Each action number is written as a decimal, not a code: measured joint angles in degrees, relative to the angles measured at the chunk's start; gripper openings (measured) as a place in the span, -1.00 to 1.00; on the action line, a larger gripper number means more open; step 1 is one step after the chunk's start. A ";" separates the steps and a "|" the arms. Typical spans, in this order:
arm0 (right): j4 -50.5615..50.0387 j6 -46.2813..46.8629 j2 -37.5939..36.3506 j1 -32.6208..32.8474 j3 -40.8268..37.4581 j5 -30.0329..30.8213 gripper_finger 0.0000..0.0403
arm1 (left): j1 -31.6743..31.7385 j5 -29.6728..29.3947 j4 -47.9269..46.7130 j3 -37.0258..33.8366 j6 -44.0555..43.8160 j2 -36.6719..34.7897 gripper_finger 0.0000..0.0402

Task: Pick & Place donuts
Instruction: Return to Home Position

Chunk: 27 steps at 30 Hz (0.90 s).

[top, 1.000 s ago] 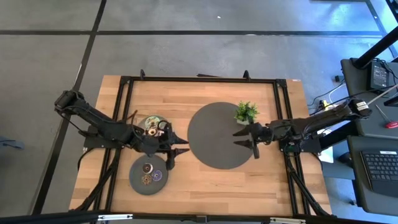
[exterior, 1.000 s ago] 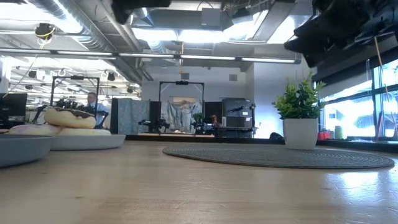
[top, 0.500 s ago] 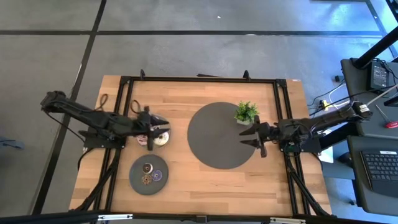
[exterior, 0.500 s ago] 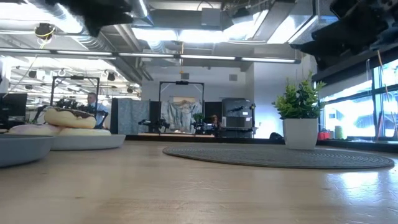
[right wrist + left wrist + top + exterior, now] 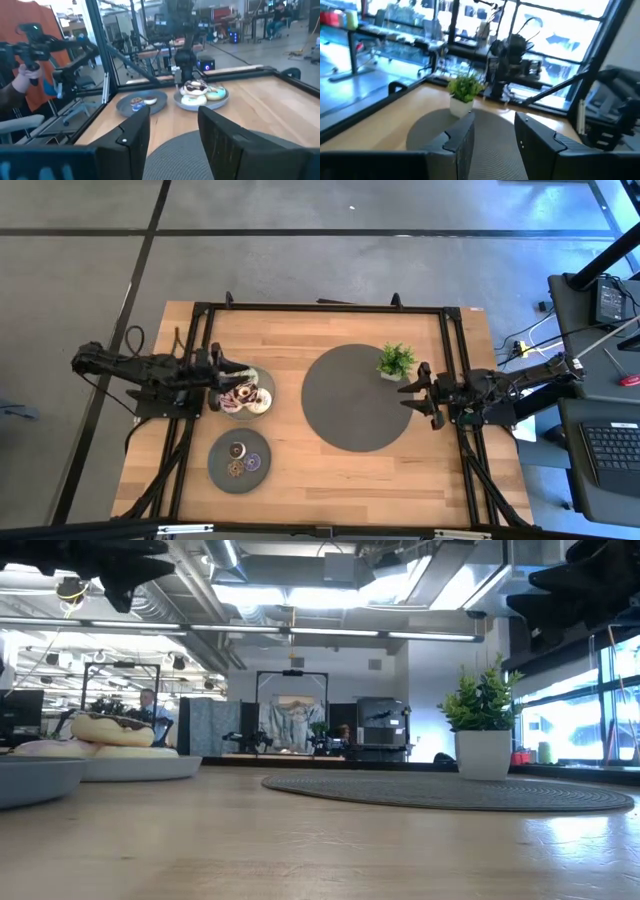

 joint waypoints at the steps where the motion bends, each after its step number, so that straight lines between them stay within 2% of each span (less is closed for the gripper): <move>1: 0.07 -0.10 -1.06 0.00 -0.49 0.00 -0.17 | -0.02 0.60 -0.05 -0.66 0.45 -1.72 -0.32; 7: -0.06 -0.08 -7.14 -0.02 -3.41 0.04 -0.17 | -0.02 1.89 -2.30 -3.17 1.96 -10.45 -0.34; 14: -3.92 -0.30 -13.06 -0.04 -4.05 0.79 -0.17 | 0.00 2.60 -3.43 -6.05 3.00 -17.22 -0.33; 21: -8.66 -2.02 -16.41 -0.07 -4.05 8.75 -0.17 | 2.18 2.99 -2.31 -9.59 2.91 -17.21 -0.33; 27: -9.61 -1.67 -16.41 -0.89 -4.05 8.85 -0.17 | 6.31 8.72 -1.02 -11.52 1.06 -17.23 -0.34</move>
